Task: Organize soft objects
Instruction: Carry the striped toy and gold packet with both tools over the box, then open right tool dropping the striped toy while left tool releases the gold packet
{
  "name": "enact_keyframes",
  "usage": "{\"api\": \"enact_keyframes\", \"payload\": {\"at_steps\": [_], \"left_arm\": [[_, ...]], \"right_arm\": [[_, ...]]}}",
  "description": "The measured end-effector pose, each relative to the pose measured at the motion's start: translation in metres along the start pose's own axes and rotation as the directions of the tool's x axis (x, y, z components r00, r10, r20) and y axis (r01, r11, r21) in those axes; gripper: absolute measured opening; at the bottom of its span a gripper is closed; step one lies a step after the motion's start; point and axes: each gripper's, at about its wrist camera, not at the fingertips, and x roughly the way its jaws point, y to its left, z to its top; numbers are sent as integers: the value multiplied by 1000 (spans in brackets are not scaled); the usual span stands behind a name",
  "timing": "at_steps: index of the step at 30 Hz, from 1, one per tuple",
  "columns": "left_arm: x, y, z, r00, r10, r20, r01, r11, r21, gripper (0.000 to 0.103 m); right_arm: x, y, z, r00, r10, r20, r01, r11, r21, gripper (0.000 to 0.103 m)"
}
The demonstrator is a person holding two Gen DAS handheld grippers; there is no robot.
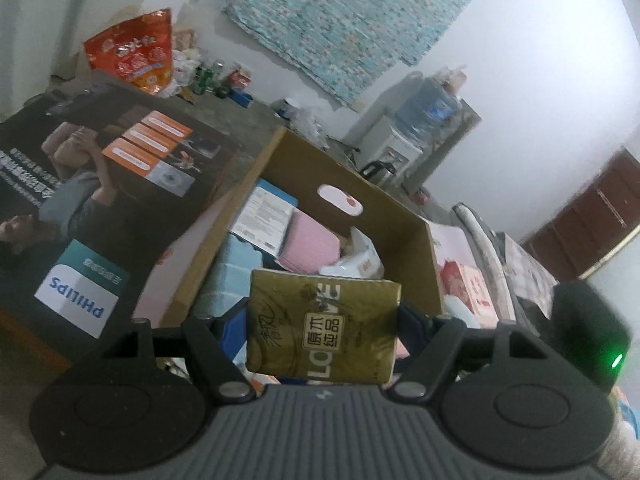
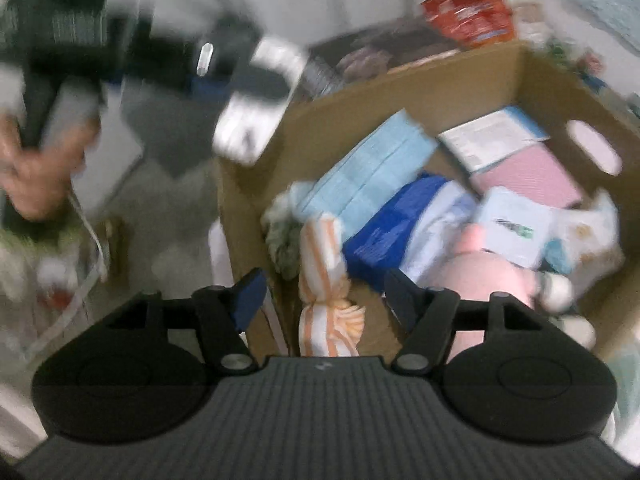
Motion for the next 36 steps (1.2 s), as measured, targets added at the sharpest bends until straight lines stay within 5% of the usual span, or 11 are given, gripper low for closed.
{"api": "enact_keyframes", "payload": {"at_steps": [4, 9, 13, 19, 25, 30, 36], "left_arm": [[16, -17, -9, 997, -32, -71, 36, 998, 49, 75], [61, -53, -30, 967, -48, -250, 84, 987, 136, 75], [98, -80, -51, 933, -1, -359, 82, 974, 211, 75], [128, -91, -64, 911, 58, -409, 40, 973, 227, 82], [117, -100, -64, 927, 41, -373, 41, 977, 209, 86], [83, -119, -68, 969, 53, -241, 18, 958, 285, 93], [33, -143, -94, 995, 80, -51, -52, 909, 413, 103]], "right_arm": [[-63, -16, -33, 982, -51, 181, 24, 989, 149, 73], [-129, -10, -96, 923, -157, 350, 59, 959, 276, 79], [-148, -9, -143, 888, -219, 403, 63, 929, 365, 80], [-142, -20, -198, 855, -263, 447, 24, 881, 473, 81], [-135, -35, -239, 820, -285, 497, -62, 818, 571, 81], [-131, -38, -255, 751, -377, 542, -98, 749, 655, 83], [-130, -23, -240, 700, -567, 434, 83, 669, 739, 92]]}}
